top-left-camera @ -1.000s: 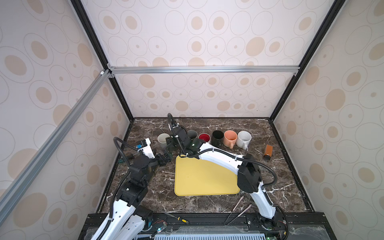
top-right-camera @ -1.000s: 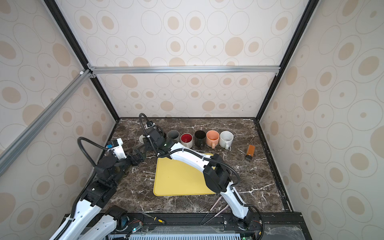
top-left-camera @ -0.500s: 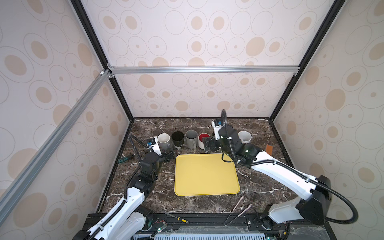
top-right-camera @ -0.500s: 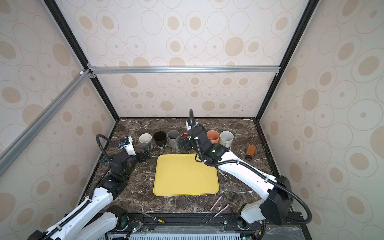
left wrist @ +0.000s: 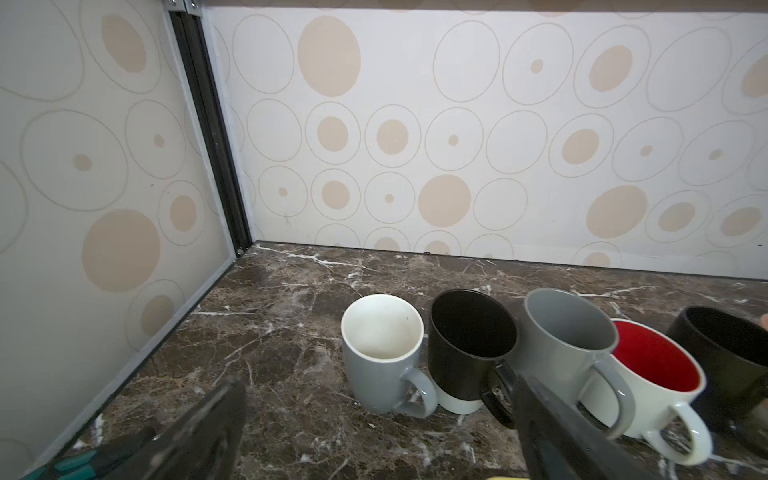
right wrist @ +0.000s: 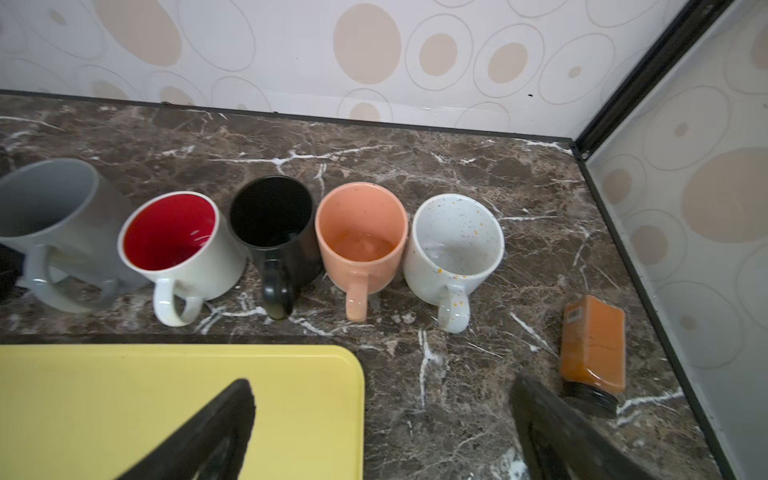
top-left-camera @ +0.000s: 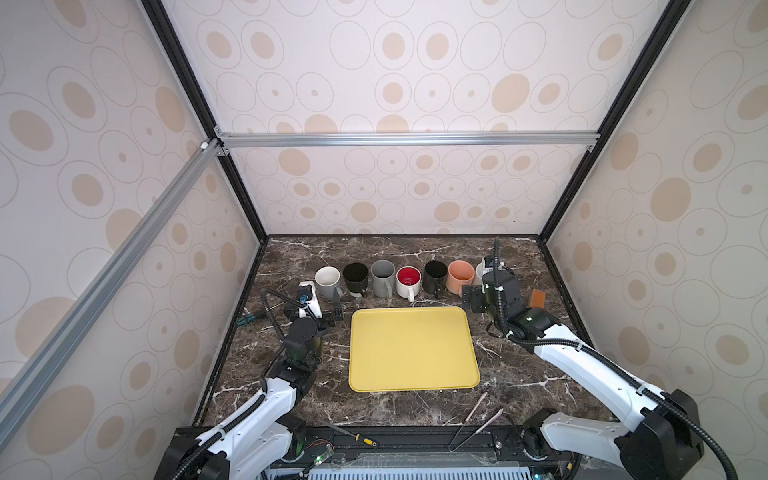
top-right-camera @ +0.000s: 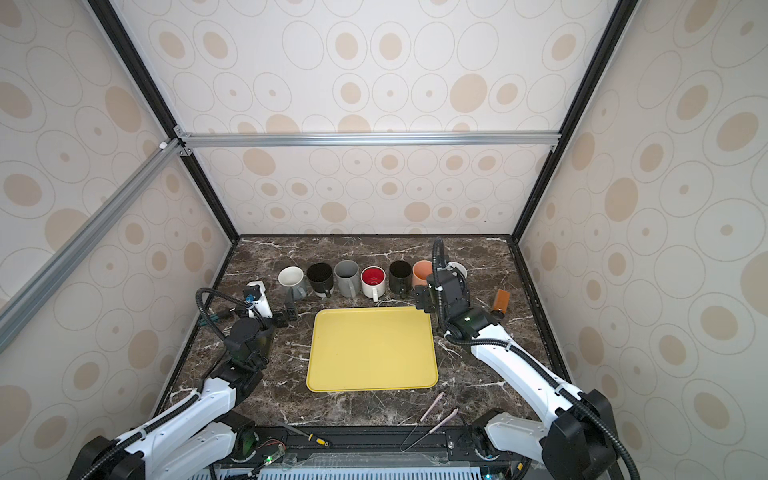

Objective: Turn the mug right side up

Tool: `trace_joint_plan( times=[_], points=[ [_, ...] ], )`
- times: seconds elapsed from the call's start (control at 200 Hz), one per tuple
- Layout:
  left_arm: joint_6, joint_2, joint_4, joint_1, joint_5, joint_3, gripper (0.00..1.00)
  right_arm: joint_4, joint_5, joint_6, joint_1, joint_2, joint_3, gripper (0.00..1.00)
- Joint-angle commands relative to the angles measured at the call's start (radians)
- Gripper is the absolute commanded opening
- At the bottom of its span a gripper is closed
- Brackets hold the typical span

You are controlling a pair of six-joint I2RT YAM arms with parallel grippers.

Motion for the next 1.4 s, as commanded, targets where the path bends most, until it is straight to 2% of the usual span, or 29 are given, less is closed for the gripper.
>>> trace_joint_plan(
  times=[0.0,0.135,0.31,0.33,0.395,0.46,0.535,0.61,0.675,0.735,0.765,0.825,0.88,0.95,1.035,1.1,1.155,1.225,1.27,1.29,1.325,1.335,1.375,1.395],
  points=[
    [0.122,0.055,0.132,0.022,-0.096,-0.009,1.00,0.113,0.085,-0.098,-0.016,0.037,-0.055,0.99],
    [0.101,0.165,0.273,0.119,-0.083,-0.069,1.00,0.279,0.121,-0.182,-0.051,0.100,-0.152,0.98],
    [0.091,0.400,0.585,0.192,-0.032,-0.156,1.00,0.467,0.103,-0.201,-0.121,0.168,-0.220,0.99],
    [0.119,0.429,0.639,0.195,-0.035,-0.158,1.00,0.507,0.094,-0.208,-0.129,0.170,-0.235,0.99],
    [0.137,0.429,0.615,0.202,0.025,-0.149,1.00,0.604,0.054,-0.225,-0.166,0.181,-0.273,0.99],
    [0.148,0.457,0.692,0.214,0.042,-0.167,1.00,0.646,0.018,-0.233,-0.203,0.196,-0.286,0.99],
    [0.136,0.556,0.883,0.247,0.097,-0.219,1.00,0.638,-0.004,-0.235,-0.238,0.185,-0.287,0.99],
    [0.133,0.714,1.161,0.269,0.099,-0.268,1.00,0.760,-0.086,-0.253,-0.277,0.150,-0.357,0.99],
    [0.097,0.627,1.023,0.286,0.136,-0.273,1.00,0.840,-0.154,-0.252,-0.321,0.131,-0.405,0.99],
    [0.110,0.674,1.084,0.293,0.148,-0.263,1.00,0.901,-0.179,-0.255,-0.353,0.145,-0.425,0.99],
    [0.110,0.677,1.088,0.293,0.150,-0.259,1.00,0.893,-0.188,-0.241,-0.367,0.144,-0.421,0.99],
    [0.097,0.635,0.979,0.294,0.153,-0.237,1.00,0.834,-0.233,-0.219,-0.389,0.124,-0.413,0.99],
    [0.114,0.655,0.953,0.296,0.164,-0.203,1.00,0.853,-0.252,-0.209,-0.407,0.125,-0.424,0.99],
    [0.110,0.628,0.808,0.296,0.183,-0.149,1.00,0.830,-0.252,-0.196,-0.413,0.116,-0.421,0.99],
    [0.113,0.637,0.828,0.296,0.182,-0.151,1.00,0.794,-0.288,-0.197,-0.415,0.146,-0.432,0.99],
    [0.112,0.642,0.843,0.297,0.178,-0.158,1.00,0.966,-0.226,-0.172,-0.413,0.209,-0.493,0.99],
    [0.110,0.638,0.813,0.297,0.176,-0.144,1.00,0.899,-0.243,-0.173,-0.421,0.186,-0.484,0.98],
    [0.115,0.643,0.782,0.298,0.179,-0.122,1.00,1.071,-0.289,-0.150,-0.453,0.307,-0.520,0.99],
    [0.117,0.636,0.729,0.297,0.196,-0.102,1.00,1.309,-0.297,-0.178,-0.455,0.422,-0.543,0.98],
    [0.117,0.638,0.713,0.298,0.200,-0.094,1.00,1.227,-0.305,-0.176,-0.454,0.393,-0.526,0.98],
    [0.115,0.642,0.705,0.302,0.211,-0.085,1.00,0.977,-0.322,-0.162,-0.455,0.309,-0.476,0.99],
    [0.113,0.641,0.700,0.306,0.217,-0.083,1.00,0.982,-0.330,-0.165,-0.455,0.316,-0.480,0.99],
    [0.101,0.637,0.662,0.322,0.248,-0.069,1.00,1.203,-0.339,-0.187,-0.455,0.406,-0.506,0.98],
    [0.098,0.640,0.661,0.329,0.261,-0.066,1.00,1.196,-0.343,-0.190,-0.454,0.401,-0.498,0.98]
  ],
)
